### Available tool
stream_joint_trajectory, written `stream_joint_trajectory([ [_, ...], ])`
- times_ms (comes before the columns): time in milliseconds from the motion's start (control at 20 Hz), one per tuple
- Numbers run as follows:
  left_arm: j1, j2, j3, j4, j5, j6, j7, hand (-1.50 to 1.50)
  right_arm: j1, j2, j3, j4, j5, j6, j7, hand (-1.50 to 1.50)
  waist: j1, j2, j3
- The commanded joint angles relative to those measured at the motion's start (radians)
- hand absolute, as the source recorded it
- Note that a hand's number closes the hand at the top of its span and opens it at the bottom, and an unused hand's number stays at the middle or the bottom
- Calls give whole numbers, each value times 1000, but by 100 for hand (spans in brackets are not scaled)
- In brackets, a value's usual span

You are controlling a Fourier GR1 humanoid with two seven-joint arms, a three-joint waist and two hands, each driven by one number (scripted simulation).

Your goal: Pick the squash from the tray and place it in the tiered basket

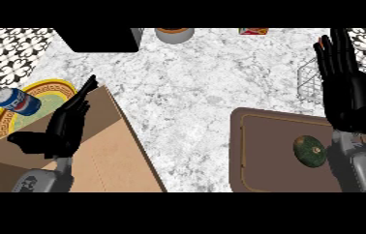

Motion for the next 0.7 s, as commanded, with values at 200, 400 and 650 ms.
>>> stream_joint_trajectory([
  [200, 54, 165, 31, -8, -163, 100, 37, 0, 221, 27, -166, -24, -82, -68, -40, 150, -66, 43, -21],
  [400, 49, 93, 25, -15, -164, 140, 37, 0, 378, -12, -288, 151, 52, -286, 48, -150, -132, 84, -21],
  [650, 69, 121, 16, -10, -240, 118, 130, 0, 503, 57, -314, 82, 76, -382, 23, -150, -92, 49, -29],
])
